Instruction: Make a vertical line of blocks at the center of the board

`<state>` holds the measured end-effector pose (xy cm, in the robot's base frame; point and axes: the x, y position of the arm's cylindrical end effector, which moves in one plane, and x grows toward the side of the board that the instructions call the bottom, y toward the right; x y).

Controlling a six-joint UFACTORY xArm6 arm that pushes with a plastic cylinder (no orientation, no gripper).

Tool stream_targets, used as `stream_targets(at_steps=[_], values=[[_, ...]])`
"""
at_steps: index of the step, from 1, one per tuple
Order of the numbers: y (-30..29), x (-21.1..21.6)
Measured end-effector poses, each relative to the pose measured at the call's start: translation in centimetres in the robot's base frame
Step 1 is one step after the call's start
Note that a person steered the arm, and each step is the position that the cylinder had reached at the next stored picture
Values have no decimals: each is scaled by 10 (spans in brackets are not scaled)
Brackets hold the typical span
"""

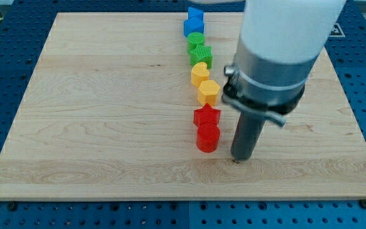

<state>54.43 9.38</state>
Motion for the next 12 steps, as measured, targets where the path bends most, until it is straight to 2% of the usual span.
stream_targets(at_steps=[2, 12], values=[[6, -97], [-24, -103]])
